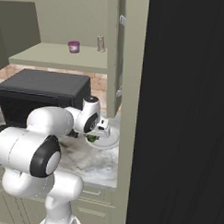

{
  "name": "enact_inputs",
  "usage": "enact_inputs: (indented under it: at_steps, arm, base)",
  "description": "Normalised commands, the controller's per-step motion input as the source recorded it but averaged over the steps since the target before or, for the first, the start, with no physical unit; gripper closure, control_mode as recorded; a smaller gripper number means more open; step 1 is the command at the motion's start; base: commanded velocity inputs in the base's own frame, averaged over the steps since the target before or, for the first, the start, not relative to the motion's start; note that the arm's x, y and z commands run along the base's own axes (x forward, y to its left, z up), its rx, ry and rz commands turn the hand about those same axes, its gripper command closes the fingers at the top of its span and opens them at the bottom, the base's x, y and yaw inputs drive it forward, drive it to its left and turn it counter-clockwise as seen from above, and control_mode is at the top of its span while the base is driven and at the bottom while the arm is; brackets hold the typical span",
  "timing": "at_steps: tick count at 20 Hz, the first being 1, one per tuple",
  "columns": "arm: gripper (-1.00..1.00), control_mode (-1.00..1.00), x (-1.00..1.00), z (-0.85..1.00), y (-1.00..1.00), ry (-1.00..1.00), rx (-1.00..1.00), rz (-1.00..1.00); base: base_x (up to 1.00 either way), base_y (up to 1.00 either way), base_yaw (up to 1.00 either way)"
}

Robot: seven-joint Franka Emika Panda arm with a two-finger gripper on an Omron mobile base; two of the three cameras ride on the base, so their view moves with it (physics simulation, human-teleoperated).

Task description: Pick the avocado and bread from the counter and place them on the plate. Then pick the jam from the cabinet and place it next to the plate. Lastly close the cabinet door.

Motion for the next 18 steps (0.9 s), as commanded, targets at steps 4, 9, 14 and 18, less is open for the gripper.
enact_inputs:
  at_steps: [4,9,14,18]
  arm:
    - [1.00,-1.00,0.34,0.01,-0.16,0.01,0.00,-0.03]
    - [1.00,-1.00,0.10,-0.04,-0.29,0.00,0.00,0.00]
    - [1.00,-1.00,0.11,-0.08,-0.18,0.00,0.00,0.00]
    - [1.00,-1.00,0.11,-0.10,-0.01,0.00,0.00,0.00]
  base:
    - [0.00,0.00,0.00]
    - [0.00,0.00,0.00]
    - [0.00,0.00,0.00]
    - [0.00,0.00,0.00]
